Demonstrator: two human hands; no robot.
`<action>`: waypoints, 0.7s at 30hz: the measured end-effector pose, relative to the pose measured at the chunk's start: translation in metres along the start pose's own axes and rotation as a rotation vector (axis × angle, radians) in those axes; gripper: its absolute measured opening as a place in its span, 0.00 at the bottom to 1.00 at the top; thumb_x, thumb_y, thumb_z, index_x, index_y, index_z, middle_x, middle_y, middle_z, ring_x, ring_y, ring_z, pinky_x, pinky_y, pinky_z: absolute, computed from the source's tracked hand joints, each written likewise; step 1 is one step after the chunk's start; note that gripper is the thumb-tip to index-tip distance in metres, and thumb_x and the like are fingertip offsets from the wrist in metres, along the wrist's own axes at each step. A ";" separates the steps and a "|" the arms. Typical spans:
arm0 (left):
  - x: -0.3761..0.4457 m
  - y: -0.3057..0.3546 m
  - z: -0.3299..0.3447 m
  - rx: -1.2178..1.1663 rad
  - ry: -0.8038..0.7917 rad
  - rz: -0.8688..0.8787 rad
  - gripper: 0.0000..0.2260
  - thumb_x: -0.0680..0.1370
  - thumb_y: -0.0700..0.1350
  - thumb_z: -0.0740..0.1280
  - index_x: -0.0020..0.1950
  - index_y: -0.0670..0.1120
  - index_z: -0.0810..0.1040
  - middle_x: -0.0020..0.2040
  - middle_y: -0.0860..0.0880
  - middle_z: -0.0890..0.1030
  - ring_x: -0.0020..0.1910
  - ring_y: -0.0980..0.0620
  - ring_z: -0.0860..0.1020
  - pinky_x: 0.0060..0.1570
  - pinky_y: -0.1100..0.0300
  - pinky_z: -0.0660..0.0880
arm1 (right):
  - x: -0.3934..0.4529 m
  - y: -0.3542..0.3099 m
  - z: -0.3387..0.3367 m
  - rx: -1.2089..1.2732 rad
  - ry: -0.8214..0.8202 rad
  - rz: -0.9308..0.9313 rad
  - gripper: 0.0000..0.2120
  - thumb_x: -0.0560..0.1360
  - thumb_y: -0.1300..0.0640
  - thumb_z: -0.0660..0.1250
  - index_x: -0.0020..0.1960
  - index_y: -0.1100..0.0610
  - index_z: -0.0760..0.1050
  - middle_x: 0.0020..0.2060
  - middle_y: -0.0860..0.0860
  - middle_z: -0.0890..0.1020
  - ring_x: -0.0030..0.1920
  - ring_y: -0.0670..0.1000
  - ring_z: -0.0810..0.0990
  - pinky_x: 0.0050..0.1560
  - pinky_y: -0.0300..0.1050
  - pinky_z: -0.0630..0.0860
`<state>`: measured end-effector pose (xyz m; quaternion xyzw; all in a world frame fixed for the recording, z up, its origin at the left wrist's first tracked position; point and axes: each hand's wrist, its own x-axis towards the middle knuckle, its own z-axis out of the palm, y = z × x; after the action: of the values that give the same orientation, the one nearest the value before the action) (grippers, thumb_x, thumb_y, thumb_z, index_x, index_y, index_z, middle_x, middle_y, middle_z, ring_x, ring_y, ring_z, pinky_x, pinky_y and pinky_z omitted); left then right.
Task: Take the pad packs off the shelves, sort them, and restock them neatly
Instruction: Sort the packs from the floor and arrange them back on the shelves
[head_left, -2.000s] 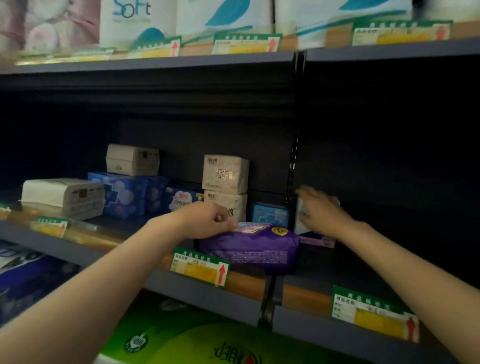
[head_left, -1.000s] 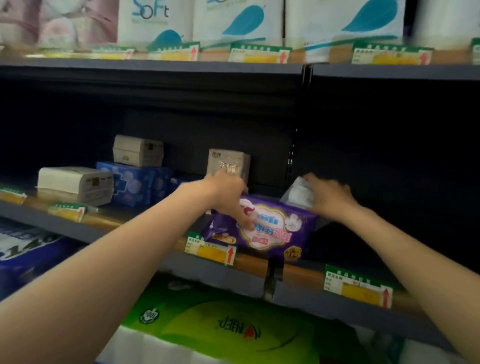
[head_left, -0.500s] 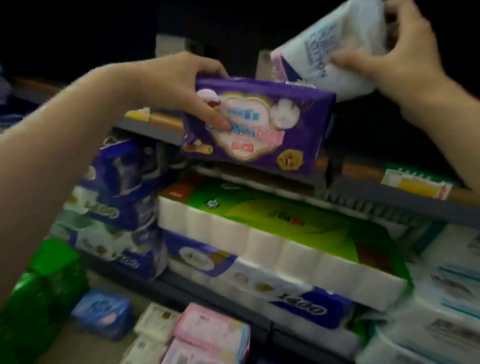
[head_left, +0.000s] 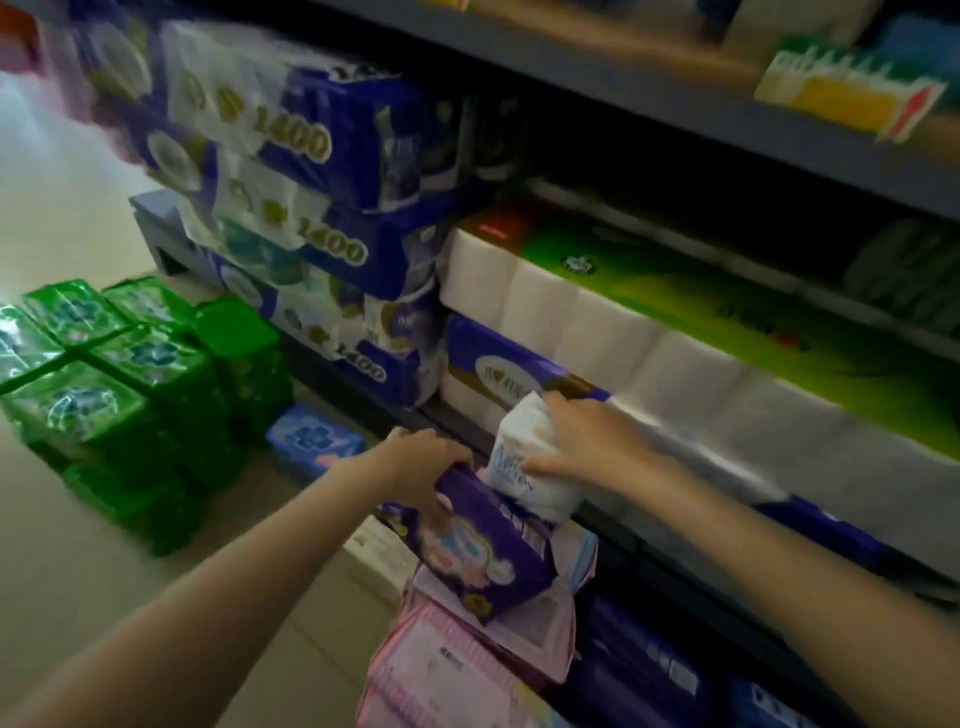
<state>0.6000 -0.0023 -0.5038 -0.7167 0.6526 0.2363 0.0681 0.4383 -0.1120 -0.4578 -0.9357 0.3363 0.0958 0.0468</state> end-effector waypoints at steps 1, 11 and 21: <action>0.008 0.001 0.011 -0.006 0.001 -0.017 0.27 0.70 0.52 0.72 0.67 0.54 0.66 0.63 0.52 0.73 0.63 0.48 0.68 0.61 0.50 0.62 | 0.004 0.007 0.019 -0.015 -0.063 -0.014 0.38 0.70 0.38 0.68 0.71 0.56 0.58 0.60 0.55 0.76 0.57 0.56 0.77 0.53 0.51 0.75; 0.032 0.005 0.031 0.127 -0.031 -0.136 0.32 0.70 0.54 0.72 0.71 0.54 0.64 0.67 0.51 0.71 0.69 0.46 0.63 0.67 0.46 0.58 | 0.021 0.031 0.070 0.002 0.020 0.060 0.37 0.69 0.45 0.72 0.72 0.52 0.58 0.60 0.54 0.76 0.58 0.55 0.76 0.47 0.47 0.75; 0.027 0.080 -0.005 0.117 0.006 0.272 0.23 0.69 0.55 0.73 0.61 0.51 0.74 0.56 0.54 0.78 0.55 0.53 0.75 0.61 0.54 0.67 | -0.085 0.080 0.041 0.239 0.115 0.147 0.41 0.68 0.46 0.74 0.74 0.52 0.58 0.67 0.52 0.72 0.65 0.54 0.71 0.58 0.49 0.72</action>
<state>0.5246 -0.0396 -0.4937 -0.6170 0.7566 0.2029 0.0752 0.3167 -0.1145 -0.4822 -0.9001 0.4153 0.0045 0.1314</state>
